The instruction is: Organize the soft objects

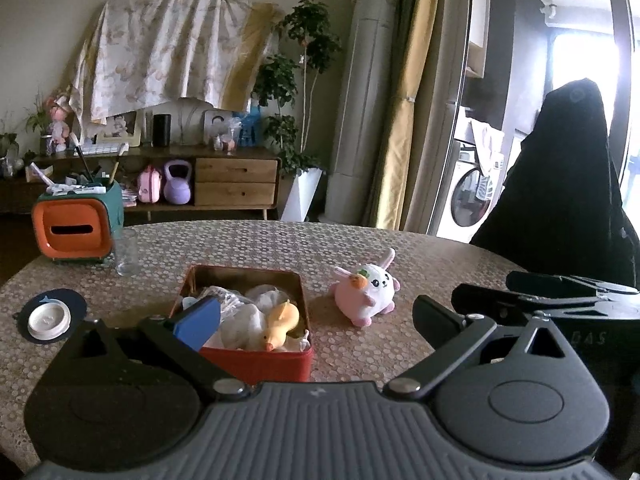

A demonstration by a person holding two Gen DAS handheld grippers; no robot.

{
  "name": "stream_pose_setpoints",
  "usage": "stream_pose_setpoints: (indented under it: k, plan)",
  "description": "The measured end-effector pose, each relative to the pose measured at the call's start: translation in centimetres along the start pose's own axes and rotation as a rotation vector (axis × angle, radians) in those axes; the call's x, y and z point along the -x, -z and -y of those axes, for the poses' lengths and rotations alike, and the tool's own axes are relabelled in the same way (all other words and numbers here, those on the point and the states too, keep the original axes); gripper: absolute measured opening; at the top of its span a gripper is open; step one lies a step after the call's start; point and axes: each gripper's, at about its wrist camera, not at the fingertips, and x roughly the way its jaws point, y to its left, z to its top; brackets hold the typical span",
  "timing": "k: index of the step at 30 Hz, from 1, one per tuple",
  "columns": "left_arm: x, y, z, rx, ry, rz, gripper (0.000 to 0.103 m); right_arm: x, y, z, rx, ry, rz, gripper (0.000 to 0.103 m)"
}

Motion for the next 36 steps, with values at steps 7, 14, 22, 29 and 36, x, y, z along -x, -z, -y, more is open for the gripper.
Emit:
stream_pose_setpoints:
  k: [7, 14, 22, 29, 36]
  plan:
    - [0.13, 0.25, 0.03, 0.007, -0.015, -0.003, 0.103, 0.22, -0.03, 0.10, -0.008, -0.005, 0.005, 0.103]
    - [0.12, 0.28, -0.07, 0.008, -0.036, -0.010, 0.103, 0.24, 0.13, -0.38, 0.023, -0.009, 0.005, 0.103]
    - [0.00, 0.39, -0.24, 0.025, -0.035, -0.021, 0.103, 0.14, 0.17, -0.07, 0.020, -0.017, -0.001, 0.103]
    - [-0.18, 0.41, 0.16, 0.003, -0.054, -0.012, 0.103, 0.19, 0.23, -0.01, 0.027, -0.009, 0.002, 0.103]
    - [-0.65, 0.49, 0.27, 0.001, -0.055, -0.024, 0.103, 0.26, 0.56, 0.33, 0.019, -0.008, -0.003, 0.103]
